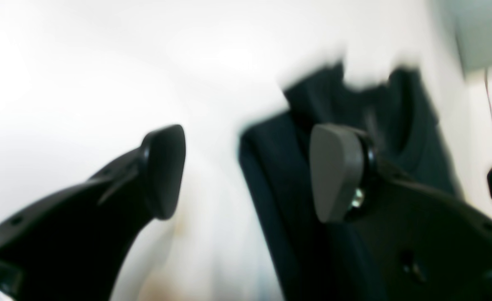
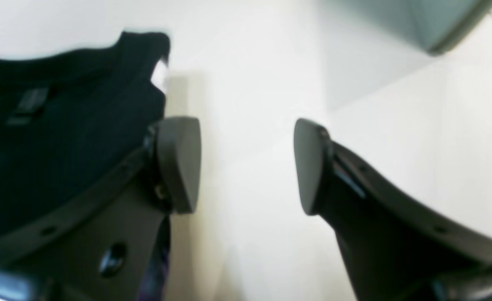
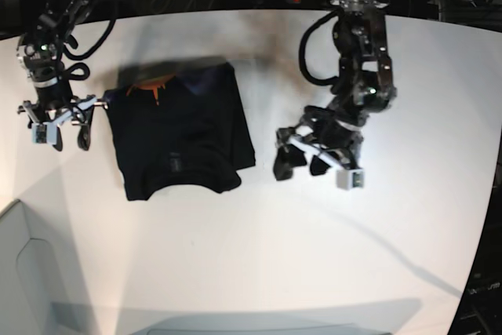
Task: Fold the T-shirt properly
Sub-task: 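Lower the left gripper onto the bundle's edge and press it flat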
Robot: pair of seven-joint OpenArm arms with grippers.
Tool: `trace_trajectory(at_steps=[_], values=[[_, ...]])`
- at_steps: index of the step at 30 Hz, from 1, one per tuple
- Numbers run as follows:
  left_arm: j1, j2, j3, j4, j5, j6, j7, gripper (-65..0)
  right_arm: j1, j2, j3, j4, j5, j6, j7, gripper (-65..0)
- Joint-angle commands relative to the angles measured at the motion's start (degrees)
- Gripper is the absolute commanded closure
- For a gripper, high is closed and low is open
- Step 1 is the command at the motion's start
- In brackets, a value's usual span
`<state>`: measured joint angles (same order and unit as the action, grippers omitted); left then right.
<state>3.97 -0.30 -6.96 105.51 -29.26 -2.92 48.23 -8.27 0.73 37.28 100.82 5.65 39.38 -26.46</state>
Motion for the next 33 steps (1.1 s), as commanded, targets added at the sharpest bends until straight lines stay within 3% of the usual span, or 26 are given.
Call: trace_trajectory(at_steps=[1,4,8,13,17,33], values=[[0.03,0.16,-1.08,3.01,-1.73,-0.47,-0.18,-45.4,0.4,0.37,0.22,1.91,0.9,0.62,1.36,-35.8],[-0.05,0.78,-1.35,4.16,-3.49,-0.29,-0.36,-45.4,0.14,-0.6,0.48,2.17,0.9,0.62,1.45,-35.8],[-3.13,3.86,4.02,-2.35,-2.88,0.06,-0.54,-45.4,-0.21,-0.78,0.22,1.82,0.9,0.62,1.18,-35.8],[-6.03,9.04,8.68,-12.02,5.21,0.06,-6.6,-45.4,-0.3,-1.74,0.39,1.82,0.46,0.62,1.1,-35.8],[-5.86,9.3,11.93,-14.75,9.78,0.06,-10.64,-45.4,-1.44,-1.74,0.13,2.09,0.46,0.62,1.1,-35.8],[-9.55,9.3,15.53,-27.14,9.7,0.06,-14.6,-44.8,-2.67,-1.92,0.22,1.82,0.46,0.62,1.1,-35.7]])
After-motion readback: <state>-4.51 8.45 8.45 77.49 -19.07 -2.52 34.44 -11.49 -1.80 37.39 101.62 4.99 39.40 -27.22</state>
